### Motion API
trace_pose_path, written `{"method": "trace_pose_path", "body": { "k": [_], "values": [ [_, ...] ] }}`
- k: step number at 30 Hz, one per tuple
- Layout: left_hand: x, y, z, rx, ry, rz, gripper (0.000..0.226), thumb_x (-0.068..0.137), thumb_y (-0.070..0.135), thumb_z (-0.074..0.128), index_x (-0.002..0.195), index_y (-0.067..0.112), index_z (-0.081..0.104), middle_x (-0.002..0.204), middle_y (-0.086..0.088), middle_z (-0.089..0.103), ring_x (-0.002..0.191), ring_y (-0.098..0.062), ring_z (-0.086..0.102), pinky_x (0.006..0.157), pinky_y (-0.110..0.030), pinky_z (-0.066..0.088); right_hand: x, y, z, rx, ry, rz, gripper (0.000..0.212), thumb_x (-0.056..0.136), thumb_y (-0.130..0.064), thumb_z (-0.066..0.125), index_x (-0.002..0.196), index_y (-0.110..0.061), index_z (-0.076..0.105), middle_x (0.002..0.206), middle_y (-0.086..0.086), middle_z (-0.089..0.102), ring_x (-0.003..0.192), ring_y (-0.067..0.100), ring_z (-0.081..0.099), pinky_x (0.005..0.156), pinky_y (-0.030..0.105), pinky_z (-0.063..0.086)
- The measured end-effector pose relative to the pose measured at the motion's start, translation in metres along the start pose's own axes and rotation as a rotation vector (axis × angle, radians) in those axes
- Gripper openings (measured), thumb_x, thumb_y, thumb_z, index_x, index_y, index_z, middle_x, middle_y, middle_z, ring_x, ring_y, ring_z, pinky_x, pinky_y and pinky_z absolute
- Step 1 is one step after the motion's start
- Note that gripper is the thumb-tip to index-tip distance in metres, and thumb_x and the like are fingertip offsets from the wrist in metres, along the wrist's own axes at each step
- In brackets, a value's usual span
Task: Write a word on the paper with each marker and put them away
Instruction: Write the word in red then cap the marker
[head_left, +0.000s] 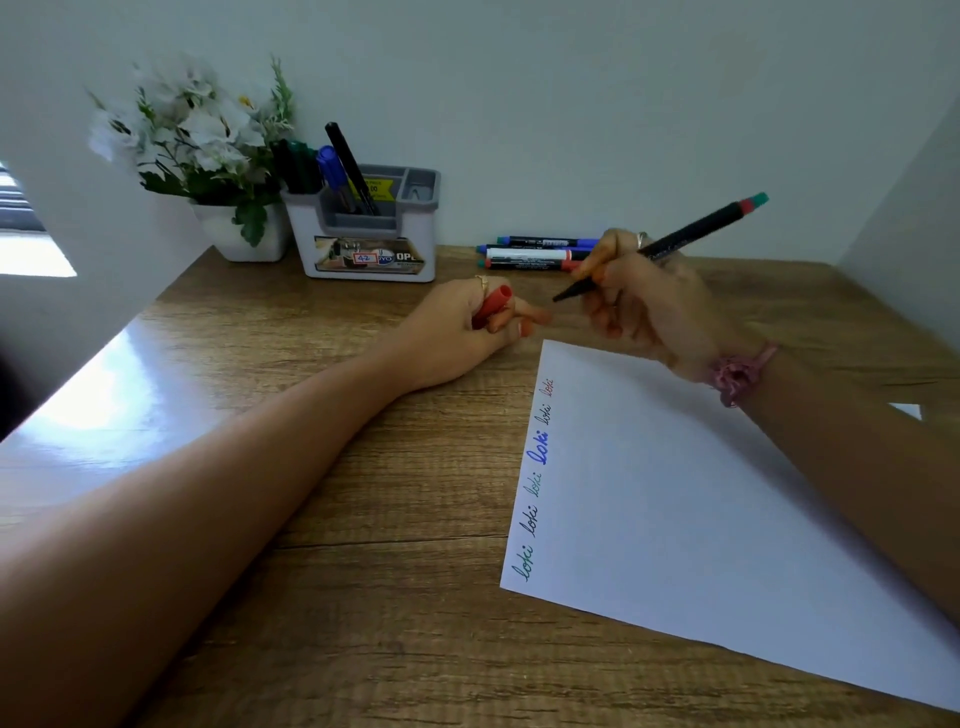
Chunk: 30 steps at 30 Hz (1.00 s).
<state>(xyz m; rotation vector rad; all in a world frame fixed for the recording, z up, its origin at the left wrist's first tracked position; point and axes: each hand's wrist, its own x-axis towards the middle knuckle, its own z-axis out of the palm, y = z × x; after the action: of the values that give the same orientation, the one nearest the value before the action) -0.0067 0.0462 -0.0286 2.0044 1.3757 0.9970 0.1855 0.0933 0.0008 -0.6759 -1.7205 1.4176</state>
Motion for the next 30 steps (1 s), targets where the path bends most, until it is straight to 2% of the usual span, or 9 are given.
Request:
{"method": "trace_pose_path", "body": {
  "k": [2,5,11,16,20,22,26,28,30],
  "values": [
    [0.0,-0.003,0.0,0.06,0.08,0.03,0.017,0.089,0.009,0.059,0.073,0.012,0.056,0.092,0.012,0.064,0.085,0.011,0.06,0.077,-0.007,0.047,0.0,-0.006,-0.004,0.029,-0.046,-0.005,0.022,0.08,-0.011,0.04,0.077,-0.01,0.062,0.057,0.003,0.062,0.049,0.011,0.053,0.046,0.018,0.042],
    [0.002,-0.006,0.001,0.119,0.132,0.057,0.022,0.088,0.005,0.058,0.07,0.01,0.045,0.095,-0.007,0.057,0.092,-0.002,0.06,0.078,-0.021,0.052,-0.001,-0.006,-0.004,-0.034,-0.078,-0.005,0.02,0.079,-0.011,0.045,0.084,-0.009,0.064,0.068,0.005,0.07,0.058,0.014,0.063,0.052,0.019,0.047],
    [0.004,-0.008,0.002,0.207,0.153,0.062,0.031,0.089,0.006,0.056,0.068,0.025,0.043,0.084,0.015,0.043,0.076,0.008,0.047,0.066,-0.001,0.035,-0.004,-0.004,0.0,-0.017,-0.057,-0.055,0.004,0.08,-0.01,0.054,0.079,-0.012,0.05,0.076,0.009,0.074,0.064,0.016,0.068,0.054,0.021,0.049],
    [0.004,-0.008,0.002,0.245,0.114,0.068,0.037,0.09,0.006,0.056,0.066,0.03,0.041,0.085,0.014,0.041,0.074,0.014,0.044,0.065,0.001,0.033,-0.006,-0.004,0.002,-0.128,-0.054,-0.071,0.014,0.086,-0.002,0.06,0.077,-0.013,0.056,0.074,0.007,0.074,0.065,0.015,0.069,0.055,0.019,0.049],
    [0.003,-0.005,0.002,0.274,0.126,0.064,0.035,0.088,0.008,0.058,0.065,0.027,0.04,0.083,0.008,0.039,0.071,0.003,0.041,0.064,-0.001,0.032,-0.005,-0.005,0.001,-0.199,-0.053,-0.144,0.012,0.081,0.002,0.065,0.083,-0.01,0.067,0.064,0.003,0.071,0.058,0.013,0.066,0.057,0.021,0.054],
    [0.0,-0.001,0.001,0.276,0.118,0.059,0.024,0.086,0.014,0.062,0.074,0.025,0.044,0.081,0.01,0.039,0.068,0.001,0.041,0.061,-0.003,0.032,-0.005,-0.006,-0.001,-0.22,-0.054,-0.167,0.015,0.079,0.003,0.068,0.088,-0.009,0.07,0.067,-0.004,0.072,0.062,0.01,0.067,0.062,0.021,0.055],
    [-0.006,0.006,-0.001,0.053,-0.029,-0.008,0.026,0.086,0.021,0.061,0.105,0.023,0.043,0.086,0.015,0.046,0.071,0.005,0.047,0.061,-0.01,0.036,-0.008,-0.003,-0.003,-0.292,-0.146,-0.097,0.024,0.088,-0.008,0.055,0.099,-0.02,0.072,0.082,-0.001,0.075,0.08,0.012,0.068,0.072,0.02,0.048],
    [-0.007,0.007,-0.003,-0.095,-0.045,-0.035,0.02,0.086,0.026,0.055,0.103,0.025,0.045,0.091,0.007,0.053,0.076,0.0,0.051,0.068,-0.02,0.043,-0.006,0.002,-0.003,-0.267,-0.203,-0.016,0.034,0.087,-0.016,0.04,0.102,-0.023,0.07,0.087,0.009,0.074,0.082,0.021,0.065,0.073,0.027,0.044],
    [-0.006,0.004,-0.005,-0.203,0.006,-0.072,0.01,0.089,0.027,0.052,0.099,0.028,0.052,0.084,0.003,0.057,0.071,-0.008,0.052,0.065,-0.027,0.044,-0.002,0.006,-0.003,-0.166,-0.12,0.019,0.023,0.084,-0.019,0.042,0.094,-0.018,0.063,0.077,0.01,0.073,0.073,0.022,0.062,0.068,0.03,0.04]
  ]
}}
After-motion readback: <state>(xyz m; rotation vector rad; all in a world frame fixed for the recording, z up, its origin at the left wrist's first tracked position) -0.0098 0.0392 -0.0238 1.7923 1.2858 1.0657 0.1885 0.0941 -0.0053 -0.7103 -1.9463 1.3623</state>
